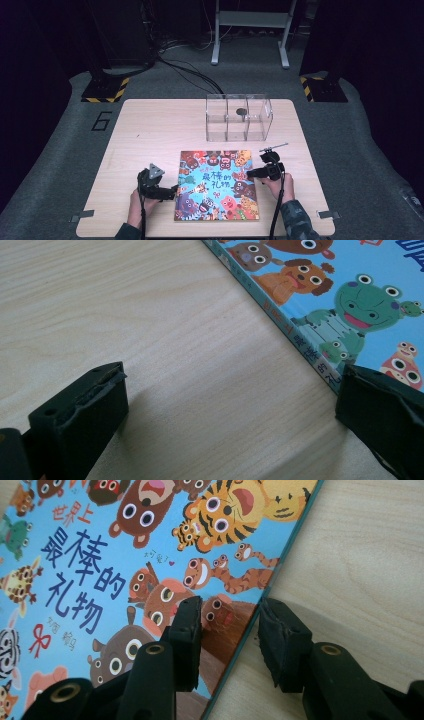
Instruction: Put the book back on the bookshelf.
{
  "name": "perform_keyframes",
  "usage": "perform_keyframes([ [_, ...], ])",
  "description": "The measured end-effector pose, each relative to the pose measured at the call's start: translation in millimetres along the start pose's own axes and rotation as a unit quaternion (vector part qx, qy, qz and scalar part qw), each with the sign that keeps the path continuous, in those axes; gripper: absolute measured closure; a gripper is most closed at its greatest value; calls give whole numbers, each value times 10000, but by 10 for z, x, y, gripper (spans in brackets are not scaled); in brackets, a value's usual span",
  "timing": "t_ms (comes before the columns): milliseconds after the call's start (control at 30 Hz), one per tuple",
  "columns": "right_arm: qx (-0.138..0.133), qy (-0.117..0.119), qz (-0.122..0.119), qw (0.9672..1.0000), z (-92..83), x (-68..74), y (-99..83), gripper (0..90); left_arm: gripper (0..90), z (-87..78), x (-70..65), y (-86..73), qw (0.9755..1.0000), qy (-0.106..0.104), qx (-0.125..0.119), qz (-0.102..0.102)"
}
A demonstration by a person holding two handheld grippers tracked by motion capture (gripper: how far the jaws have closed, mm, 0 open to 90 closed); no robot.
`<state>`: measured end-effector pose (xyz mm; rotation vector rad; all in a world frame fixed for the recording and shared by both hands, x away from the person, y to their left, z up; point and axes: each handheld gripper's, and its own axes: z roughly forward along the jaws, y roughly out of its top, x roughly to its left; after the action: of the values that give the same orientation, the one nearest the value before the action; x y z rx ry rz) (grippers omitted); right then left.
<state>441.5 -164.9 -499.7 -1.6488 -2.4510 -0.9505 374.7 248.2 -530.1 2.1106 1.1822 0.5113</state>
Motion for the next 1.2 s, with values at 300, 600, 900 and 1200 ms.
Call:
perform_keyframes([
  [300, 7, 45, 13, 10000, 1, -26, 8, 635, 2, 1, 0, -1, 10000, 4, -9, 2],
  [600, -105, 175, 230, 9995, -12, -49, -26, 646, 2, 4, -2, -2, 10000, 17, -34, -5],
  [900, -306, 401, 333, 9982, -78, -82, -27, 651, 5, -5, 2, 1, 10000, -18, 21, 10],
  [1200, -642, 756, 409, 9942, -250, -64, 8, 658, 6, 2, -2, -3, 10000, 0, -34, 7],
])
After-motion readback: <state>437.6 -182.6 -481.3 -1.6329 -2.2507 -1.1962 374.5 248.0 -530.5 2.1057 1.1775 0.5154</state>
